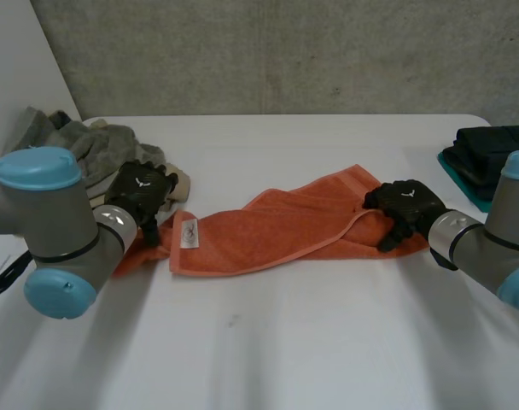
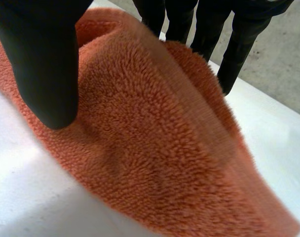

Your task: Fold the laundry.

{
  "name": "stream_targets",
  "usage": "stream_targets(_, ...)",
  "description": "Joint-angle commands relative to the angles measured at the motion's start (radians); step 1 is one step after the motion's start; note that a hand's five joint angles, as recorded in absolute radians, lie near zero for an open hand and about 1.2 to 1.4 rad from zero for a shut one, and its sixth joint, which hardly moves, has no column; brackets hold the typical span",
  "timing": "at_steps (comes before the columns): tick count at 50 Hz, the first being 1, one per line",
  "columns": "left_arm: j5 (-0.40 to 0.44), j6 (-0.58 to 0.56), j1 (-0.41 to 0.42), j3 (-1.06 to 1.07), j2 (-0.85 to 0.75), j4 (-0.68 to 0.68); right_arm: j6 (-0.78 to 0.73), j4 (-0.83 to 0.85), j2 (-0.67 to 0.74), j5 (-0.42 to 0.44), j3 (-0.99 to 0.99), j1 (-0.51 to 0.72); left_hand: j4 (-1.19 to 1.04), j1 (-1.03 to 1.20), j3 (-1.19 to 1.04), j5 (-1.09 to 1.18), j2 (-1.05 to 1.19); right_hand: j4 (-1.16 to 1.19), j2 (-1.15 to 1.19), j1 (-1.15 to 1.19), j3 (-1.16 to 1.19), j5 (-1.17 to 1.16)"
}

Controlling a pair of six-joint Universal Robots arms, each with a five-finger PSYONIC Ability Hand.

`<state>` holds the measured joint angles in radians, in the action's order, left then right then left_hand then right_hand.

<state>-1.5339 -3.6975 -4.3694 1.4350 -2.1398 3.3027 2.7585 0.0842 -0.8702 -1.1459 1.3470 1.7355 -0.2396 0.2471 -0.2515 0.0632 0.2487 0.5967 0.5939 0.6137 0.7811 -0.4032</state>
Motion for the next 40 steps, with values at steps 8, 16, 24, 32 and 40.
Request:
stream_targets(8, -0.028, -0.010, -0.035, -0.057, -0.061, -0.112, 0.010, -0.001, 0.010, -0.058, -0.005, 0.013, -0.047, 0.039, -0.035, 0.049, 0.038, 0.473, 0.476, 0.456, 0.289, -0.492)
stream_targets(16, -0.002, -0.002, -0.033, -0.056, -0.002, -0.141, 0.001, -0.007, -0.032, -0.061, 0.015, 0.013, -1.157, 1.149, -1.145, 1.159, 1.148, 0.800, 0.802, 0.783, 0.615, -0.819)
stream_targets(24, 0.023, 0.120, -0.021, 0.007, 0.289, -0.158, -0.066, -0.106, -0.288, -0.097, -0.003, -0.005, -1.157, 1.149, -1.145, 1.159, 1.148, 0.800, 0.802, 0.783, 0.615, -0.819)
stream_targets(32, 0.078, 0.290, -0.022, 0.008, 0.570, -0.176, -0.053, -0.175, -0.451, -0.100, -0.230, -0.011, -1.157, 1.149, -1.145, 1.159, 1.148, 0.800, 0.802, 0.783, 0.615, -0.819)
stream_targets(40, 0.135, 0.343, -0.009, 0.015, 0.563, -0.222, -0.085, -0.190, -0.129, -0.146, -0.580, 0.107, -1.157, 1.149, -1.145, 1.159, 1.148, 0.800, 0.802, 0.783, 0.615, -0.819)
